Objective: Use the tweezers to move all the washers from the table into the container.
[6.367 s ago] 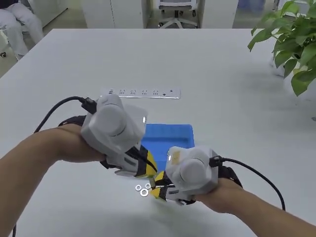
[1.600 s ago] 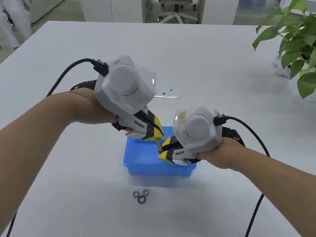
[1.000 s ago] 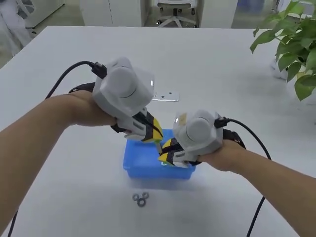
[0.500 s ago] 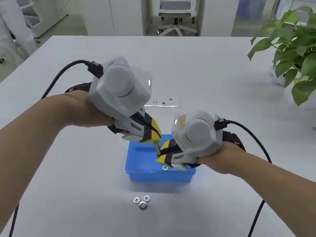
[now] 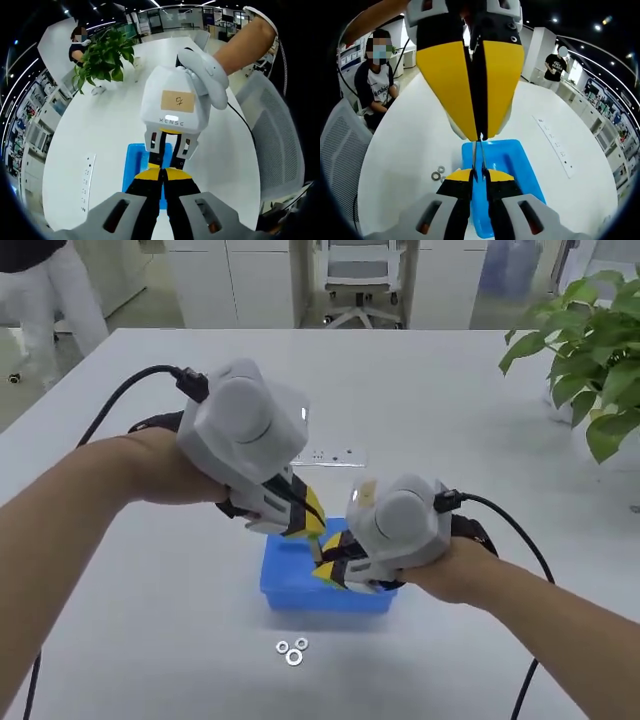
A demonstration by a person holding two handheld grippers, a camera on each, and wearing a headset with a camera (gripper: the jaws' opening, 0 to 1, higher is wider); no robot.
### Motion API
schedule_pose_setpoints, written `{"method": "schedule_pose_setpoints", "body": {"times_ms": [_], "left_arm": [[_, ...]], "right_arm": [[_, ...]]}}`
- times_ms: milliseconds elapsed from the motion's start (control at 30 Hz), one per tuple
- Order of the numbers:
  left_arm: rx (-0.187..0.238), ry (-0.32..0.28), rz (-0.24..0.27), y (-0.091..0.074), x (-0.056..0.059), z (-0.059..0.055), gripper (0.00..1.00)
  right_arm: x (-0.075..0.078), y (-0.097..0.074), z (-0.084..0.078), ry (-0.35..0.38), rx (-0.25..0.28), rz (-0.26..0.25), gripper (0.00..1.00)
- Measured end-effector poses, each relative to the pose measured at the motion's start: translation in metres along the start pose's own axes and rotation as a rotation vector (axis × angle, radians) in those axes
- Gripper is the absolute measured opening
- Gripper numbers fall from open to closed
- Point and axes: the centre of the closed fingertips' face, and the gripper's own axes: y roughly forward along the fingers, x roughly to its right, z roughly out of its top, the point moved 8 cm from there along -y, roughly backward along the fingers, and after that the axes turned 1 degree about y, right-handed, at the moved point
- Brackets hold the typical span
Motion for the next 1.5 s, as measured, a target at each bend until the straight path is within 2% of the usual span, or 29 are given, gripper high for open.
{"method": "schedule_pose_setpoints", "body": {"times_ms": [300, 567, 1500], "left_arm": [[-0.008, -0.003, 0.004, -0.006, 0.016, 0.000, 0.05], [-0.017, -0.016, 0.002, -0.007, 0.030, -0.005, 0.05], [-0.041, -0.077, -0.036, 0.010, 0.051, -0.035, 0.05]], "right_arm": [[-0.016, -0.001, 0.004, -0.009, 0.011, 0.007, 0.12], [-0.030, 0.003, 0.004, -0.012, 0.018, 0.030, 0.12], [-0.057, 0.030, -0.014, 0.012, 0.006, 0.096, 0.12]]}}
